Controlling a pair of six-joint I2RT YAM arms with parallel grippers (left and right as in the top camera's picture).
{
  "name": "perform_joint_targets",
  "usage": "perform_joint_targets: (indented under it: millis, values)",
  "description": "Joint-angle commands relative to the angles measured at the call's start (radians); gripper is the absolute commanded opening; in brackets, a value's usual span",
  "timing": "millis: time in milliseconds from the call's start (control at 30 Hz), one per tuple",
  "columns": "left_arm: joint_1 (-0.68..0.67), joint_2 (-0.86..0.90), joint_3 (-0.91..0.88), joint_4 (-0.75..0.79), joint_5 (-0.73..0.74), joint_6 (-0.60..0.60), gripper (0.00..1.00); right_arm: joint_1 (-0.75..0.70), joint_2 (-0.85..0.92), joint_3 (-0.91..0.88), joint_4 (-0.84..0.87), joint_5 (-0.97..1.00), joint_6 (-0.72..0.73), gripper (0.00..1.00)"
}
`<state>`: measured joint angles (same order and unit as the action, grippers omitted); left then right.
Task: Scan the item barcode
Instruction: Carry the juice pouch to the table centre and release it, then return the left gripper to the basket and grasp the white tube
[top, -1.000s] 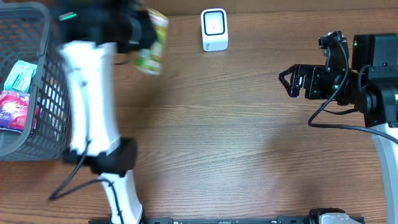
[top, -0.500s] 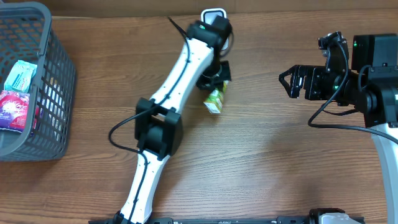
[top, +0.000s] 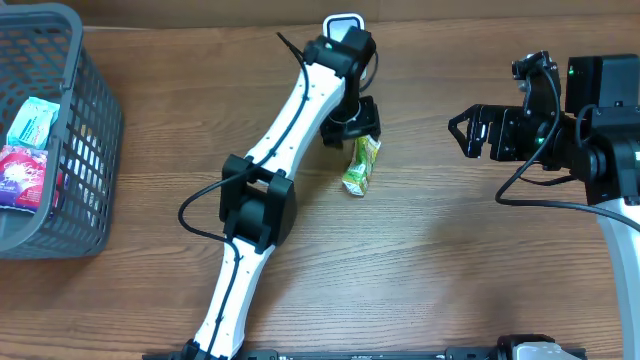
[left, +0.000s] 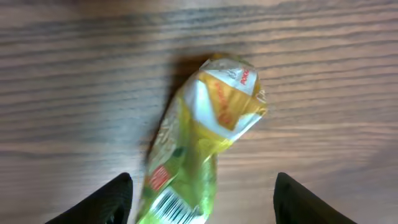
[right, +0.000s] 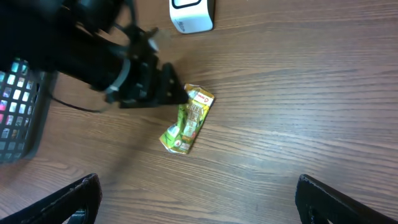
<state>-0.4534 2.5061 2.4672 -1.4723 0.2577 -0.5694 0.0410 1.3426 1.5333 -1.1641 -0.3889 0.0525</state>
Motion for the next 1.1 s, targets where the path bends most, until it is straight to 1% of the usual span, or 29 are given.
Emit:
perform_joint_targets:
  millis: [0,100,167,200,300,467,567,667,700,800,933,1067]
  values:
    - [0.089,-0.075,0.23,-0.084,-0.065,0.071,0.66,0.005,-0.005,0.024,0.003,-0.005,0.0,1.0]
    - [0.165,-0.151,0.404,-0.182,-0.175,0.086,0.71,0.005,-0.005,0.024,0.003,-0.005,0.0,1.0]
    - [0.219,-0.204,0.479,-0.217,-0.217,0.116,0.76,0.005,-0.005,0.024,0.003,-0.006,0.0,1.0]
    - [0.254,-0.237,0.505,-0.217,-0.224,0.158,0.76,0.005,-0.005,0.024,0.003,-0.005,0.0,1.0]
    - [0.373,-0.348,0.52,-0.217,-0.244,0.175,0.77,0.005,-0.005,0.024,0.002,-0.005,0.0,1.0]
    - [0.649,-0.482,0.516,-0.217,-0.214,0.189,0.77,0.005,-0.005,0.024,-0.004,-0.006,0.0,1.0]
    - [0.814,-0.515,0.494,-0.217,-0.187,0.189,0.78,0.005,-0.005,0.024,-0.005,-0.006,0.0,1.0]
    - [0.973,-0.514,0.442,-0.217,-0.217,0.196,0.81,0.005,-0.005,0.024,-0.005,-0.006,0.0,1.0]
    - [1.024,-0.509,0.409,-0.217,-0.228,0.196,0.84,0.005,-0.005,0.024,-0.005,-0.006,0.0,1.0]
    - [1.121,-0.478,0.311,-0.206,-0.235,0.195,0.86,0.005,-0.005,0.024,-0.005,-0.006,0.0,1.0]
    - [1.172,-0.429,0.203,-0.166,-0.235,0.215,0.85,0.005,-0.005,0.024,-0.005,-0.006,0.0,1.0]
    - [1.176,-0.342,0.129,-0.116,-0.212,0.319,0.84,0.005,-0.005,0.024,-0.004,-0.006,0.0,1.0]
